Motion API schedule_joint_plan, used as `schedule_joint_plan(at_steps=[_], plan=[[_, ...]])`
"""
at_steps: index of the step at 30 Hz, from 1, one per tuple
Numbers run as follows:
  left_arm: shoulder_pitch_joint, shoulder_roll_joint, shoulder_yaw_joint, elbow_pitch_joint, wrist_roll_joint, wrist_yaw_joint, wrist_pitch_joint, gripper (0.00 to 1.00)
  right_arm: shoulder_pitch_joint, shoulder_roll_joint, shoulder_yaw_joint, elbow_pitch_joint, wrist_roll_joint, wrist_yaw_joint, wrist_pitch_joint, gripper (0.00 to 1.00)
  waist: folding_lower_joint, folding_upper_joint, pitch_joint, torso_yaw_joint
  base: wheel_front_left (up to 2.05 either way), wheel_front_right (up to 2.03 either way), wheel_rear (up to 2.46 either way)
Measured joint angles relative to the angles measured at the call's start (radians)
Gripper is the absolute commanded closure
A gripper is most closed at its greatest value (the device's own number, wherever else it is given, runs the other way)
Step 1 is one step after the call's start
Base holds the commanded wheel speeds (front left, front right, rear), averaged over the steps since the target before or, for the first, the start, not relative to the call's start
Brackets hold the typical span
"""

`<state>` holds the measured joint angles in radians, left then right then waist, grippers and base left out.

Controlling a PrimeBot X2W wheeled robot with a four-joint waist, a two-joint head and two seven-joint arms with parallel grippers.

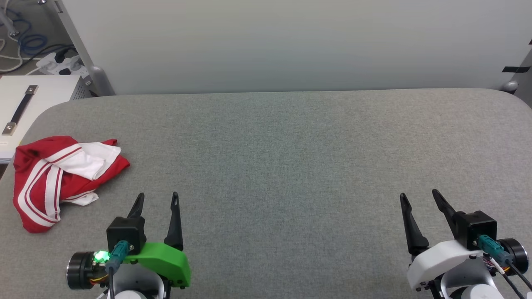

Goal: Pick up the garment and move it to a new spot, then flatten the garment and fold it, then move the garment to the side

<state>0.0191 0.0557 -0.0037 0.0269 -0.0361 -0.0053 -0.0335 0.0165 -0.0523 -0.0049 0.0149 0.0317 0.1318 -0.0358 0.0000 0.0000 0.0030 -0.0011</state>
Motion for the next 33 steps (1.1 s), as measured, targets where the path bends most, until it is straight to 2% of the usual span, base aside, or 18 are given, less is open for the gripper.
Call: schedule_joint_plan(at_steps=[33], plan=[[0.000,0.000,-0.016,0.019,-0.053,-0.027,-0.068,0.00,0.000,0.000,-0.010,-0.046,0.044,0.000,-0.066,0.00,0.0000,0.0000,0.005,-0.001,0.00,0.00,0.00]])
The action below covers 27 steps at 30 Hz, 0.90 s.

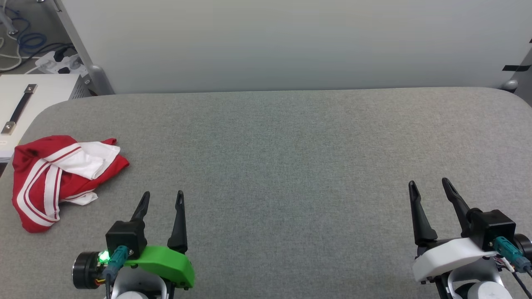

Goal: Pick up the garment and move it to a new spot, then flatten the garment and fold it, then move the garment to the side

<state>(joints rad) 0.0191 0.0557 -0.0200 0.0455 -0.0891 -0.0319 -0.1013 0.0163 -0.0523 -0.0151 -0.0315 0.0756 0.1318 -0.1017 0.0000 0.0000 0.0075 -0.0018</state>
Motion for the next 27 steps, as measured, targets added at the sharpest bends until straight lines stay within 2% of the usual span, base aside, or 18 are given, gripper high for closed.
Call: schedule_joint_plan(at_steps=[9,27], plan=[[0.000,0.000,-0.003,-0.028,-0.012,-0.009,-0.018,0.00,0.000,0.000,0.001,-0.020,0.010,0.000,-0.019,0.00,0.0000,0.0000,-0.001,0.000,0.00,0.00,0.00],[0.001,0.000,-0.022,0.038,-0.033,-0.018,-0.056,0.00,0.000,0.000,-0.007,0.005,0.018,0.000,-0.057,0.00,0.0001,0.0000,0.005,-0.001,0.00,0.00,0.00]])
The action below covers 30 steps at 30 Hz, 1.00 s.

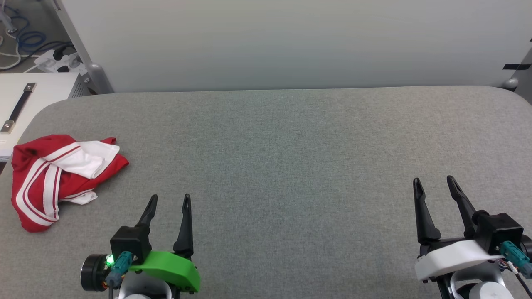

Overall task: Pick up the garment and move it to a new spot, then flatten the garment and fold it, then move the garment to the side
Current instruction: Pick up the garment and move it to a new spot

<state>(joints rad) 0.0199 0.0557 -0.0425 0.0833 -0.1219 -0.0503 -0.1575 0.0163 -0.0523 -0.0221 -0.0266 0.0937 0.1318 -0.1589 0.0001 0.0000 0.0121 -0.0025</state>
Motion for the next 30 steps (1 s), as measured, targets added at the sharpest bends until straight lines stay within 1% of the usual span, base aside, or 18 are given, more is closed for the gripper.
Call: schedule_joint_plan(at_steps=[16,23,30], plan=[[-0.001,0.000,-0.014,0.006,-0.038,-0.015,-0.037,0.00,-0.001,0.000,0.003,0.006,0.028,0.000,-0.034,0.00,0.0000,0.0000,0.011,0.008,0.00,0.00,0.00],[-0.001,0.000,-0.009,0.017,-0.044,-0.015,-0.051,0.00,-0.002,0.000,0.023,0.009,0.044,0.000,-0.050,0.00,0.0000,0.0000,0.014,0.045,0.00,0.00,0.00],[-0.002,0.000,0.007,0.029,-0.049,-0.012,-0.067,0.00,-0.003,0.000,0.069,0.010,0.052,0.000,-0.066,0.00,0.0000,0.0000,0.018,0.106,0.00,0.00,0.00]])
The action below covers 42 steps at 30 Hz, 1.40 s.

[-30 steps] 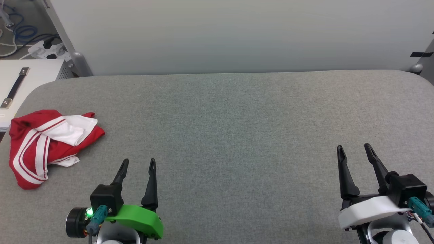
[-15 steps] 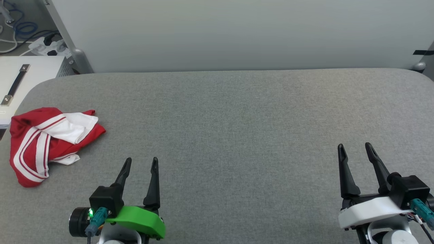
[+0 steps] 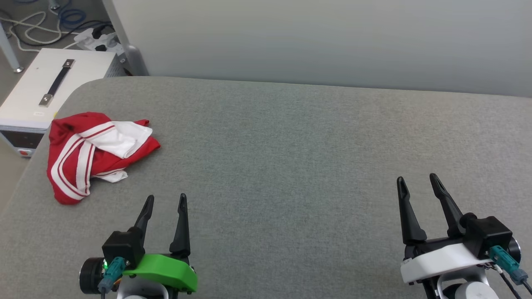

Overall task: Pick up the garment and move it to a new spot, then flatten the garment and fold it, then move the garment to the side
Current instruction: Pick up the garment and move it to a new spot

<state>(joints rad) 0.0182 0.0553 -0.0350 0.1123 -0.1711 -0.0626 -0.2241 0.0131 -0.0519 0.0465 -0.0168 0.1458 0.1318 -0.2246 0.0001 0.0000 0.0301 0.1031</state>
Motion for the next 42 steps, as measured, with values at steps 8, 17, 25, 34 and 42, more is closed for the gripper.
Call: schedule_joint_plan(at_steps=[8,17,25,34,42], plan=[[-0.001,0.000,0.003,0.004,-0.006,0.002,-0.015,0.00,-0.006,0.002,0.036,-0.009,0.011,0.000,-0.015,0.00,-0.0001,0.0000,0.006,0.098,0.00,0.00,0.00],[-0.001,0.000,-0.001,0.003,-0.020,0.006,-0.032,0.00,-0.017,0.002,0.064,-0.011,0.018,0.000,-0.028,0.00,-0.0001,0.0000,0.015,0.216,0.00,0.00,0.00],[-0.001,0.000,0.003,-0.003,-0.021,0.007,-0.032,0.00,-0.018,0.003,0.094,0.012,0.018,0.000,-0.031,0.00,0.0000,0.0000,0.024,0.289,0.00,0.00,0.00],[-0.001,0.000,0.001,-0.002,-0.021,0.013,-0.032,0.00,-0.021,0.004,0.115,0.026,0.018,0.000,-0.031,0.00,0.0000,0.0000,0.026,0.325,0.00,0.00,0.00],[0.000,0.000,0.008,-0.001,-0.021,0.014,-0.032,0.00,-0.020,-0.002,0.123,0.027,0.018,0.000,-0.031,0.00,0.0000,0.0000,0.018,0.330,0.00,0.00,0.00]])
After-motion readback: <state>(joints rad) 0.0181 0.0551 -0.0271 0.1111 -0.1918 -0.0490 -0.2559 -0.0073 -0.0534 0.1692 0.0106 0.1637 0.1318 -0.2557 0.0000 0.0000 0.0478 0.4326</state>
